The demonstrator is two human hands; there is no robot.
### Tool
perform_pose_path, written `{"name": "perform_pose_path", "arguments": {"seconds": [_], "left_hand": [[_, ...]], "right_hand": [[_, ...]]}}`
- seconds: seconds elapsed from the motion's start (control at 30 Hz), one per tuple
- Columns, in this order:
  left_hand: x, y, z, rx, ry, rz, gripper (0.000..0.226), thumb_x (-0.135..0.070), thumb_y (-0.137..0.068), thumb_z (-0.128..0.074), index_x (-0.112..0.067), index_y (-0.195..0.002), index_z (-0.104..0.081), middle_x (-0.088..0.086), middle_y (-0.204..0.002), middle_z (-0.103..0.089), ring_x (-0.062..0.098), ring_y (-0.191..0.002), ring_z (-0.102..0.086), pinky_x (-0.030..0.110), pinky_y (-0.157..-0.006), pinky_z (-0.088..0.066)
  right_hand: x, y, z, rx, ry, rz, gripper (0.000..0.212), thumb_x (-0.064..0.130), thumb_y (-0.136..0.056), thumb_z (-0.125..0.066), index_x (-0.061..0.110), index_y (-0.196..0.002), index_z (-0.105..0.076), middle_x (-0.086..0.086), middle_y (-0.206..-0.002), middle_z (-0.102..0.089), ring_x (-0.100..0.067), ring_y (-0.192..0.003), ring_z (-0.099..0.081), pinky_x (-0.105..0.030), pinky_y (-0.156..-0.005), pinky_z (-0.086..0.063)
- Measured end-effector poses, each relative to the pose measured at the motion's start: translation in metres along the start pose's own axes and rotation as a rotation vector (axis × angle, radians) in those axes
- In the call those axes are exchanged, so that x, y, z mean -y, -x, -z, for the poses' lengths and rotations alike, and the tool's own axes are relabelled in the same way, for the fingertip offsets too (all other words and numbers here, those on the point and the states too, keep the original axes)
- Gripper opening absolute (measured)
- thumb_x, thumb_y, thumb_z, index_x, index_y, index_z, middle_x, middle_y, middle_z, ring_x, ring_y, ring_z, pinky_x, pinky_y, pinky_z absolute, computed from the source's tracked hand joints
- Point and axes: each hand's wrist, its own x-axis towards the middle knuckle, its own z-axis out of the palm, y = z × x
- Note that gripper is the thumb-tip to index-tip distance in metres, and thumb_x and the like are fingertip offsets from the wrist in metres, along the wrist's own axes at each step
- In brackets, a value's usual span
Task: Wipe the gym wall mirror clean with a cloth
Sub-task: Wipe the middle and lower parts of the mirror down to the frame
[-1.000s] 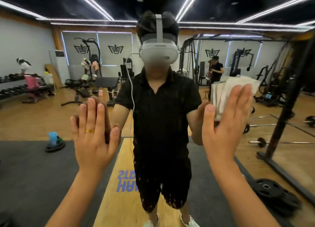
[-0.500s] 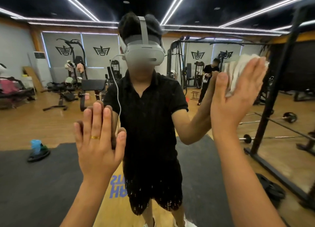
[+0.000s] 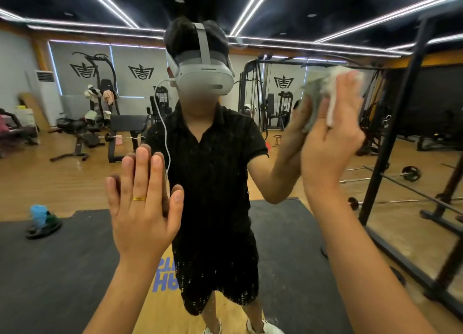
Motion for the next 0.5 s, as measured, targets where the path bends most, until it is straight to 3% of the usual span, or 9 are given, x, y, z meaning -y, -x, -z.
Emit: {"name": "perform_pose_path", "arguments": {"seconds": [0.07,0.17,0.23,0.3,0.37,0.43,0.5], "left_hand": [[-0.001,0.000,0.000,0.001,0.008,-0.002,0.065,-0.040,-0.109,-0.038,-0.013,-0.165,-0.019,0.006,-0.172,-0.010,0.025,-0.159,-0.009,0.050,-0.128,-0.006],[-0.003,0.000,0.000,0.004,0.015,-0.003,0.065,-0.040,-0.109,-0.038,-0.014,-0.165,-0.018,0.006,-0.172,-0.009,0.025,-0.159,-0.008,0.050,-0.128,-0.006],[-0.003,0.000,0.000,0.002,0.015,-0.006,0.066,-0.039,-0.108,-0.038,-0.014,-0.165,-0.016,0.005,-0.173,-0.007,0.025,-0.160,-0.006,0.050,-0.128,-0.005],[-0.002,-0.001,0.000,0.001,0.009,-0.005,0.067,-0.039,-0.108,-0.039,-0.015,-0.166,-0.016,0.003,-0.173,-0.005,0.024,-0.160,-0.005,0.049,-0.128,-0.004],[-0.002,-0.001,0.000,-0.003,0.007,-0.005,0.067,-0.039,-0.107,-0.039,-0.015,-0.166,-0.016,0.003,-0.173,-0.004,0.023,-0.160,-0.005,0.048,-0.128,-0.004],[-0.002,-0.001,-0.001,-0.007,0.009,-0.008,0.067,-0.039,-0.107,-0.039,-0.015,-0.165,-0.016,0.002,-0.173,-0.004,0.023,-0.160,-0.005,0.048,-0.128,-0.004],[-0.003,-0.001,-0.001,-0.002,0.011,-0.006,0.067,-0.039,-0.108,-0.039,-0.014,-0.165,-0.017,0.003,-0.173,-0.005,0.024,-0.160,-0.006,0.049,-0.128,-0.005]], "right_hand": [[0.010,0.014,-0.010,0.137,0.021,0.230,0.041,0.017,-0.112,-0.042,0.005,-0.152,-0.045,-0.022,-0.154,-0.047,-0.039,-0.139,-0.052,-0.054,-0.113,-0.046],[-0.001,0.014,-0.005,0.301,0.113,0.515,0.044,0.022,-0.112,-0.042,-0.003,-0.148,-0.046,-0.023,-0.155,-0.044,-0.041,-0.147,-0.038,-0.051,-0.126,-0.024],[-0.013,-0.006,0.004,0.254,0.153,0.496,0.043,0.021,-0.113,-0.039,-0.002,-0.150,-0.044,-0.023,-0.157,-0.041,-0.040,-0.150,-0.033,-0.050,-0.127,-0.021],[-0.015,-0.026,0.005,0.174,0.124,0.323,0.042,0.013,-0.112,-0.039,0.000,-0.152,-0.042,-0.023,-0.160,-0.037,-0.039,-0.152,-0.027,-0.046,-0.128,-0.017],[0.003,-0.021,-0.008,0.105,0.083,0.201,0.045,0.006,-0.108,-0.042,0.003,-0.153,-0.042,-0.020,-0.162,-0.037,-0.039,-0.150,-0.034,-0.047,-0.127,-0.025],[0.019,0.011,-0.019,0.149,0.059,0.310,0.052,-0.004,-0.103,-0.052,0.005,-0.153,-0.040,-0.016,-0.162,-0.037,-0.037,-0.146,-0.044,-0.052,-0.117,-0.042],[0.018,0.050,-0.014,0.352,0.031,0.577,0.061,-0.010,-0.096,-0.063,0.003,-0.152,-0.043,-0.016,-0.161,-0.037,-0.030,-0.151,-0.035,-0.049,-0.122,-0.036]]}}
